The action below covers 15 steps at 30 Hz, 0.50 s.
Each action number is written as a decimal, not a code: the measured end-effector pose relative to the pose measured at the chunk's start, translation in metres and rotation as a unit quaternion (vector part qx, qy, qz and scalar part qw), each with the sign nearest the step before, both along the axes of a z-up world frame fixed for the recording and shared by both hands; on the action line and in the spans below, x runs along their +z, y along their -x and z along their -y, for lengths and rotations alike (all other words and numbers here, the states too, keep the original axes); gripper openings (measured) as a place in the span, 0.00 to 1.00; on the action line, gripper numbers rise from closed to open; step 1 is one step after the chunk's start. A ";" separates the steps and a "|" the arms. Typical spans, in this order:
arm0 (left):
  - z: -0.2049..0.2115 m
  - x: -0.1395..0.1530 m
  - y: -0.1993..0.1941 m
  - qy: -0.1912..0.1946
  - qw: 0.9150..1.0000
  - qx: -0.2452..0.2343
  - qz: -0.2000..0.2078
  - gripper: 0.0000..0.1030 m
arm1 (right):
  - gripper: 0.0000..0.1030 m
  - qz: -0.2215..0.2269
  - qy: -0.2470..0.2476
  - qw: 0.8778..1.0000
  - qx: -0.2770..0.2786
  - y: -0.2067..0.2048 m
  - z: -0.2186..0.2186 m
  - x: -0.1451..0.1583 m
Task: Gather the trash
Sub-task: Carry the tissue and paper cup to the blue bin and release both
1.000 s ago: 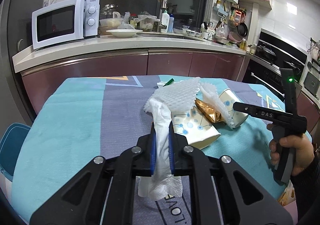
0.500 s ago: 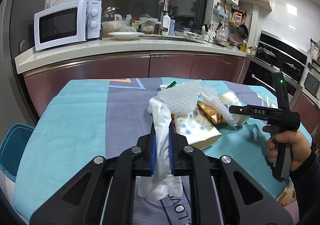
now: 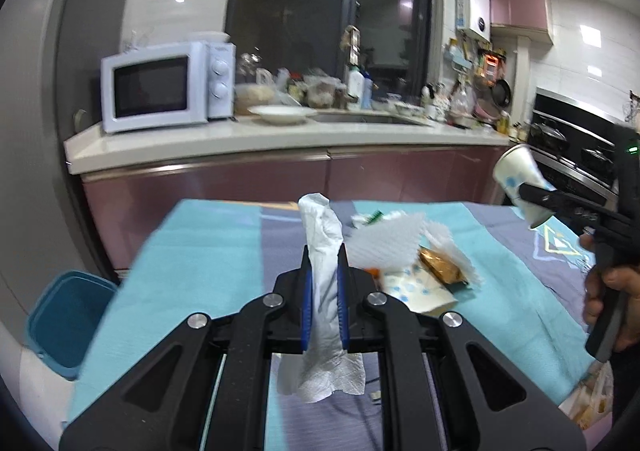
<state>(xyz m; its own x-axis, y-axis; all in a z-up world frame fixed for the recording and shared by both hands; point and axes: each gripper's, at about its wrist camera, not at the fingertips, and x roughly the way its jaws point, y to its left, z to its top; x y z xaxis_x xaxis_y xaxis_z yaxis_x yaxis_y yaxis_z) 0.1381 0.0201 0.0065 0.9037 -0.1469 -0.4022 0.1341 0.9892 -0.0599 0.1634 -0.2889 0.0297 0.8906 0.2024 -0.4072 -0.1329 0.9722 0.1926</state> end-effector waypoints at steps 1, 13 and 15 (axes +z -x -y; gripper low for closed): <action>-0.006 0.003 0.003 -0.001 1.000 0.008 0.004 0.10 | 0.61 0.012 0.004 1.000 0.009 0.005 -0.007 0.006; -0.108 0.030 0.068 -0.036 0.984 0.166 0.046 0.10 | 0.61 0.077 0.008 0.980 0.182 0.026 -0.135 0.039; -0.126 0.036 0.082 -0.041 0.979 0.194 0.053 0.10 | 0.61 0.079 0.001 0.974 0.212 0.025 -0.157 0.043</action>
